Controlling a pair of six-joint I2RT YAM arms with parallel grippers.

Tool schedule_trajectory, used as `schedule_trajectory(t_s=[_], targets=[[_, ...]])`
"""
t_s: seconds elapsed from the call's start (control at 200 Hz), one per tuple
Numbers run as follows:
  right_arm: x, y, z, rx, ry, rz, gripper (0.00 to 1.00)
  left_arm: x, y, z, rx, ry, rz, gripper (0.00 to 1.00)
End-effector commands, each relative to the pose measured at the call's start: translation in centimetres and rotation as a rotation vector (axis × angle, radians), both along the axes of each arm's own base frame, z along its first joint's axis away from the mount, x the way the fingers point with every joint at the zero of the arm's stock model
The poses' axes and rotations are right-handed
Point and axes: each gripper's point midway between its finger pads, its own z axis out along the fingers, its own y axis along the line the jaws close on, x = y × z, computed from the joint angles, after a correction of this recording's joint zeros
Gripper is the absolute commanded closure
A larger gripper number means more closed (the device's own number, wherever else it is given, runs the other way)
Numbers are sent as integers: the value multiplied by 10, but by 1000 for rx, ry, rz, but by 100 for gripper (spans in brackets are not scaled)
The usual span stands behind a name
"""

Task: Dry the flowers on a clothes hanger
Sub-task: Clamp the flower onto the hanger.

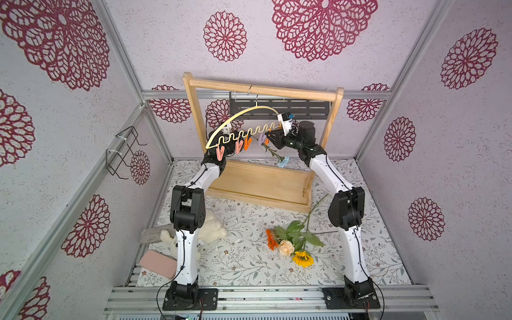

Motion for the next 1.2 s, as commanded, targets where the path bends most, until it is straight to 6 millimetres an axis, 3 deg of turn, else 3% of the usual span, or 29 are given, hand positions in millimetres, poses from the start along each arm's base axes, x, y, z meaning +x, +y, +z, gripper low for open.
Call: schedule_trajectory(t_s=[0.0, 0.48, 0.801, 1.106, 1.196], targets=[[-16, -20, 61, 22, -109, -7, 80, -3, -9, 12, -18, -42, -38, 100], [-20, -21, 61, 18, -102, 14, 81, 0, -17, -2, -20, -25, -48, 100], [-19, -23, 47, -12, -94, 18, 82, -3, -20, 16, -44, -63, -56, 100], [-17, -25, 46, -22, -103, 4, 82, -2, -20, 13, -66, -60, -46, 100], [-16, -26, 47, -23, -103, -7, 72, -2, -20, 12, -64, -56, -46, 100]])
